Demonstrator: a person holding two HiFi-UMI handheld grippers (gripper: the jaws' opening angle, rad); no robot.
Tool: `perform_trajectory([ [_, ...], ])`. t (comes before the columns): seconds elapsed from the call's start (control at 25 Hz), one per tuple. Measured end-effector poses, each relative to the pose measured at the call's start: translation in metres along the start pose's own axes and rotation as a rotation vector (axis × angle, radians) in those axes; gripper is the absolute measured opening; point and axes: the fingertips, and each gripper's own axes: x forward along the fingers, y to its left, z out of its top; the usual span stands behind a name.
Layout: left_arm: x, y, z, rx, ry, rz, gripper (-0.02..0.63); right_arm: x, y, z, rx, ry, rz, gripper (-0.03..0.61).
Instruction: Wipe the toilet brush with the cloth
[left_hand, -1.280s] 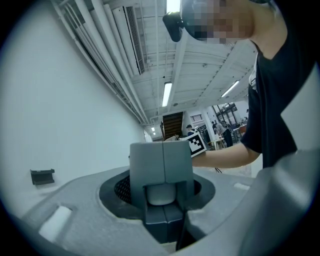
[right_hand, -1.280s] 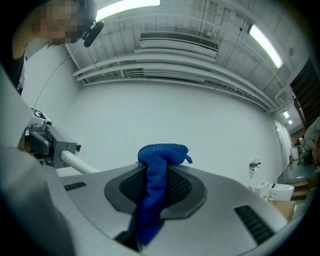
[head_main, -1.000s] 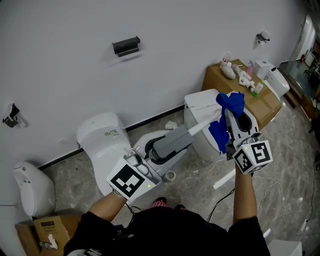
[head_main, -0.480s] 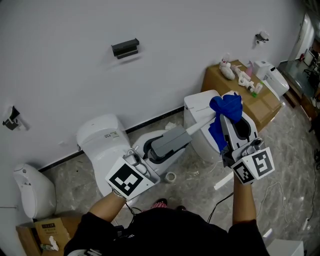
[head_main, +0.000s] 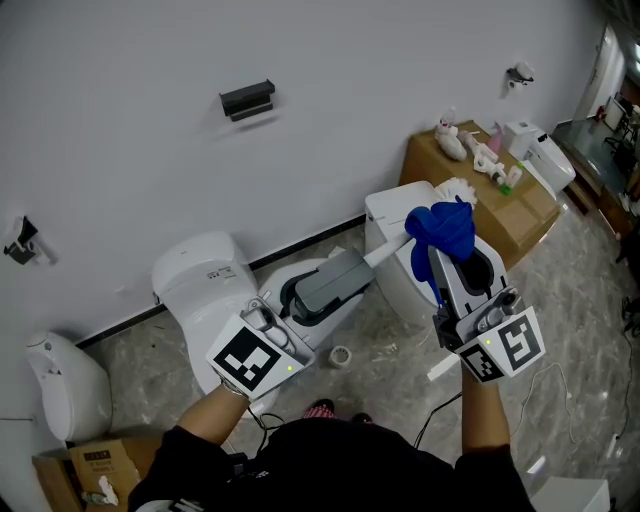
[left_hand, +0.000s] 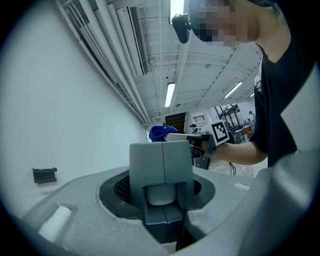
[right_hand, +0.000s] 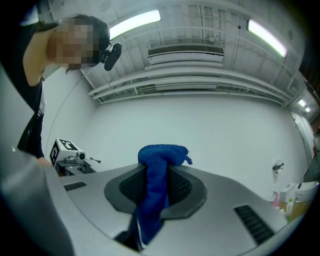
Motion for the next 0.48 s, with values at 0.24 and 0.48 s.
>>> perform_trajectory([
  [0.24,0.000,0.003,0.005,0.000,-0.008,0.003,0.172,0.009,0.032,0.001,0.012,-0.001,0.076,0.078],
  [0.48,-0.003,0.006,0.006,-0.011,-0.017,0.001,0.172,0.015,0.054,-0.007,0.034,0.005,0.135,0.078],
])
